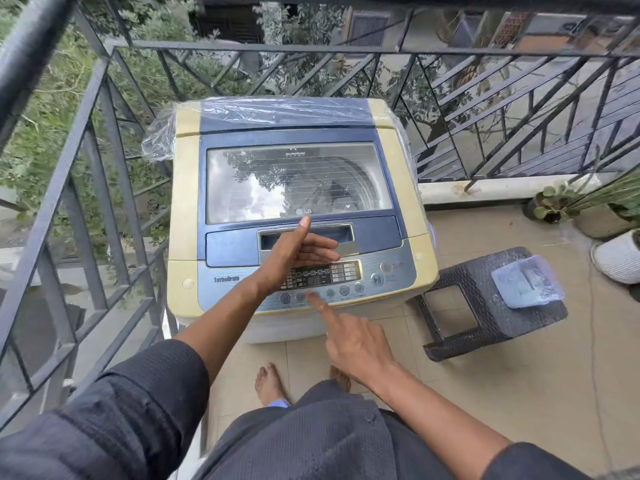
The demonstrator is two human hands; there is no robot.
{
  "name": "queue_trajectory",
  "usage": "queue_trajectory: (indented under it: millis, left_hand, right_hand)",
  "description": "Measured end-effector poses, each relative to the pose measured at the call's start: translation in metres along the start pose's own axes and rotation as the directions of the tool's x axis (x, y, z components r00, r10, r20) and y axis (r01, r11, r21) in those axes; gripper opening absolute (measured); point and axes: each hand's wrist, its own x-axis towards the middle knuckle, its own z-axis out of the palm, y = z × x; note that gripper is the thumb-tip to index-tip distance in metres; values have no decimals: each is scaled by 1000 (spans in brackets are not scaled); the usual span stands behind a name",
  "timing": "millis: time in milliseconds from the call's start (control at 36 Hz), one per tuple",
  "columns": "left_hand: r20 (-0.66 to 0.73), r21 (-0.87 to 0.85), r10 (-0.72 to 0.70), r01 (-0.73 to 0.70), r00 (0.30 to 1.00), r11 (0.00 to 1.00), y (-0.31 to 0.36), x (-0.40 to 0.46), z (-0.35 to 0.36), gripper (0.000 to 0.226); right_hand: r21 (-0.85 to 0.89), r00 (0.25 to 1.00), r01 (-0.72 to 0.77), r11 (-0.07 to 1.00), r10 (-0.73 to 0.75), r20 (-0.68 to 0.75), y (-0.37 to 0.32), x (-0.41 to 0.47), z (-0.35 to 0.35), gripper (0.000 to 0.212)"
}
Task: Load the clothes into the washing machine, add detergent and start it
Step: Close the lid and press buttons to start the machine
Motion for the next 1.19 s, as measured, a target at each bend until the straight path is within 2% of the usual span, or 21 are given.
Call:
queue_trajectory:
  millis: [139, 417, 639, 861, 1194]
  left_hand:
    - [12, -13, -10, 11, 1000, 1000, 0, 1, 0, 98]
    - [-5, -1, 17, -17, 1000, 1000, -2, 0, 0, 89]
    - [-9, -4, 30, -30, 1000, 1000, -2, -1, 1, 90]
    - [7, -8, -1, 1, 1000, 1000, -2, 2, -2, 90]
    - [35, 14, -27, 27, 999, 1000, -1, 4, -5, 89]
  right_hand:
    - [27, 1000, -27, 999, 27, -7, 10, -1, -3, 90]
    - [75, 992, -111, 991, 115, -52, 34, -7, 6, 100]
    - [151, 968, -220, 964, 235, -85, 44, -12, 3, 99]
    - [128, 944, -292, 948, 306, -119, 58, -16, 1, 97]
    - [63, 944, -301, 951, 307, -122, 70, -20, 4, 104]
